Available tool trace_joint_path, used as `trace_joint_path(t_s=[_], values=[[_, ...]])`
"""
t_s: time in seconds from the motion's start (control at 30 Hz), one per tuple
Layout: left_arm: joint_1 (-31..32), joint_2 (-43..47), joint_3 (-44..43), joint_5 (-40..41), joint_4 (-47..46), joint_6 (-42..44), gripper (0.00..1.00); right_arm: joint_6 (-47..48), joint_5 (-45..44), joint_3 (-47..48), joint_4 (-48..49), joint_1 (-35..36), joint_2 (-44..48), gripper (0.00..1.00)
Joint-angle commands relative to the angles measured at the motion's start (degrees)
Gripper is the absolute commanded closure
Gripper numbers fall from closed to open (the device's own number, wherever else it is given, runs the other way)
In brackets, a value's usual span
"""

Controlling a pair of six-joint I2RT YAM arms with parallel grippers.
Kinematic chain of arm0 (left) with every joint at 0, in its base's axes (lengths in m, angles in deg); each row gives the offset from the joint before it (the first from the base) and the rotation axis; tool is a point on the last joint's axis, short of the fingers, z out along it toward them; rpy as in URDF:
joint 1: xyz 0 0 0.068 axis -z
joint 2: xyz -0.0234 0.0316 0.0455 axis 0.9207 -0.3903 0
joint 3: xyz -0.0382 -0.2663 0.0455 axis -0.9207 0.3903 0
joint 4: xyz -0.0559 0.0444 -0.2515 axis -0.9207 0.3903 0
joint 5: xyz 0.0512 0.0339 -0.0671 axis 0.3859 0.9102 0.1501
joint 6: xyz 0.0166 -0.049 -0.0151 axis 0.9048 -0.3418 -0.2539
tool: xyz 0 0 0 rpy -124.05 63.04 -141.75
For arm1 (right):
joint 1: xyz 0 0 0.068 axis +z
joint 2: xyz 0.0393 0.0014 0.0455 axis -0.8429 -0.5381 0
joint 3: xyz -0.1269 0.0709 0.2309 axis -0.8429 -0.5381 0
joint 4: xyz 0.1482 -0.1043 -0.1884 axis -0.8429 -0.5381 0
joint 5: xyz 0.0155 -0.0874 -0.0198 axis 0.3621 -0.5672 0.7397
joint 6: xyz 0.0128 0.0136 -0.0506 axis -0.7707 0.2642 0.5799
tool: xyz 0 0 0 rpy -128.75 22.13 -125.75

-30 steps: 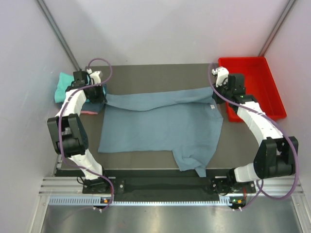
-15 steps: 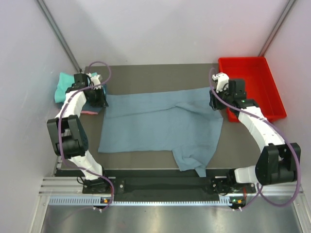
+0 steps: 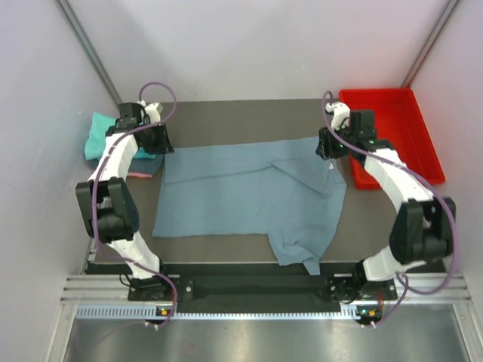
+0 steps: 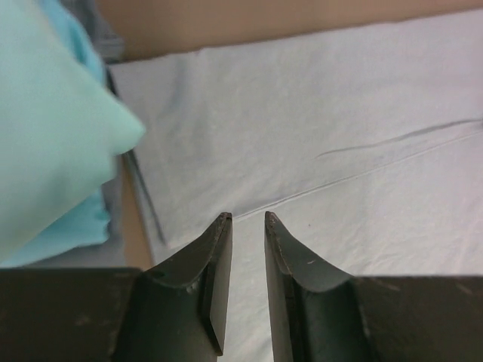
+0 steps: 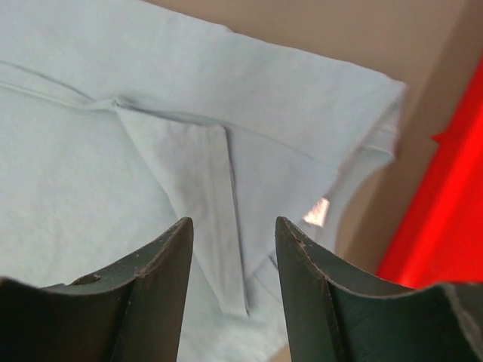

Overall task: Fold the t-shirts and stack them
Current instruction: Fold the tshirt

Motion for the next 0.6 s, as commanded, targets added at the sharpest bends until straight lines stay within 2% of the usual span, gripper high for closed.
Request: trace_joint_path(t_s=[0.0, 0.2, 0.33, 0.57], values=[[2.2, -2.5, -1.5, -0.5, -1.0, -1.0, 0.71, -3.2, 6.4, 5.4, 2.3, -0.2, -7.4, 0.53], [3.5, -4.4, 0.3, -0.7, -3.1, -3.9, 0.71, -6.4, 9.0, 11.6, 3.2, -0.2, -18.9, 0.57], [3.6, -6.6, 0.3, -0.3, -4.3, -4.8, 0.71, -6.8, 10.0, 14.4, 3.3, -0.2, -23.4, 0.63], [3.8, -9.2, 2.3, 5.1, -2.9, -4.8, 0.71, -7.4, 11.0, 18.5, 2.6, 1.5, -29.2, 0.63]])
